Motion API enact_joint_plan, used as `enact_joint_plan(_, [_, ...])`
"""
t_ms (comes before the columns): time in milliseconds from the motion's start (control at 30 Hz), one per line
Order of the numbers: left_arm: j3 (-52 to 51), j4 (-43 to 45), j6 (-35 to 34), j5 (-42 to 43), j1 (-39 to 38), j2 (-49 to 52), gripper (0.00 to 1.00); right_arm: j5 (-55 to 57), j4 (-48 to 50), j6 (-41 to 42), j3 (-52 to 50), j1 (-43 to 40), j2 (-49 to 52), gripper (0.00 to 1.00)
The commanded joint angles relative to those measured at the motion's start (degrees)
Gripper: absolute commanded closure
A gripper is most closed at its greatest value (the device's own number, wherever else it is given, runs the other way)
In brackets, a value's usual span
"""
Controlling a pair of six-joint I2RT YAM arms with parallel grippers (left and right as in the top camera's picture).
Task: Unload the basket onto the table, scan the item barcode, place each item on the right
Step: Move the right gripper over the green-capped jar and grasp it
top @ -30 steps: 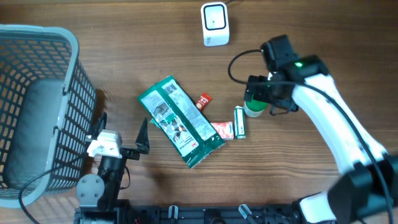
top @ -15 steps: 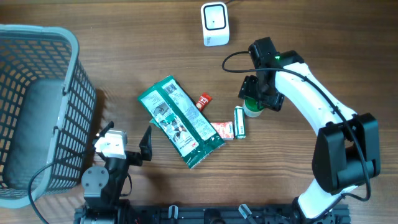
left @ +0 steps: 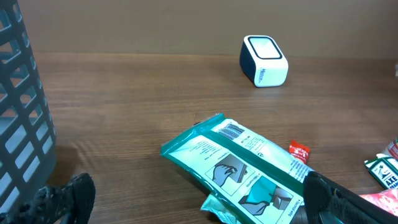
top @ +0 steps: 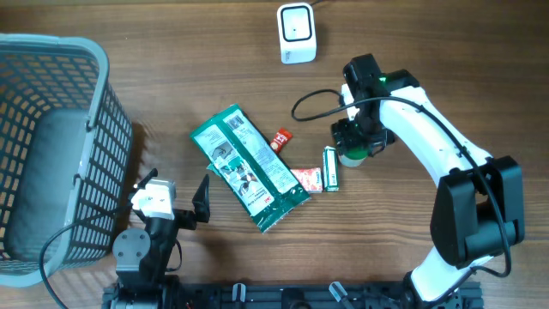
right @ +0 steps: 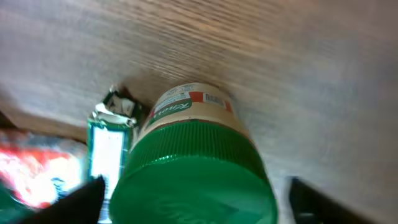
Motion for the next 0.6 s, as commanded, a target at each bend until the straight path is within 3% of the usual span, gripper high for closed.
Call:
enact_joint_plan(0, [-0.2, 0.0, -0.5, 0.5, -0.2, 0.0, 0.0, 7.2, 0.5, -9.7, 1.0, 0.1, 1.4, 0.01])
enact_joint_plan(133, [-0.2, 0.0, -0.6, 0.5, -0.2, 0.0, 0.0, 7.2, -5.5, -4.2, 5.8, 0.1, 0.8, 0.0])
enact_joint_plan(300, [-0.2, 0.0, -0.6, 0.5, -0.2, 0.0, 0.0, 3.4, -21.4, 17.7, 23.7, 0.1, 0.5, 0.0])
enact_joint_plan(367, [-0.2, 0.0, -0.5, 0.5, -0.2, 0.0, 0.0, -4.5, -21.7, 26.8, 27.7, 0.1, 0.5, 0.0])
enact_joint_plan(500, [-0.2, 0.0, -0.6, 0.5, -0.2, 0.0, 0.0, -17.4, -19.8, 25.4, 27.8, 0.1, 0.5, 0.0])
enact_joint_plan(533, [-0.2, 0.0, -0.6, 0.5, -0.2, 0.0, 0.0, -16.9, -18.6, 28.8, 27.6, 0.1, 0.5, 0.0])
enact_joint_plan(567, [-0.2, 0.0, -0.6, 0.5, -0.2, 0.0, 0.0, -16.2, -20.0, 38.2, 27.5, 0.1, 0.6, 0.0])
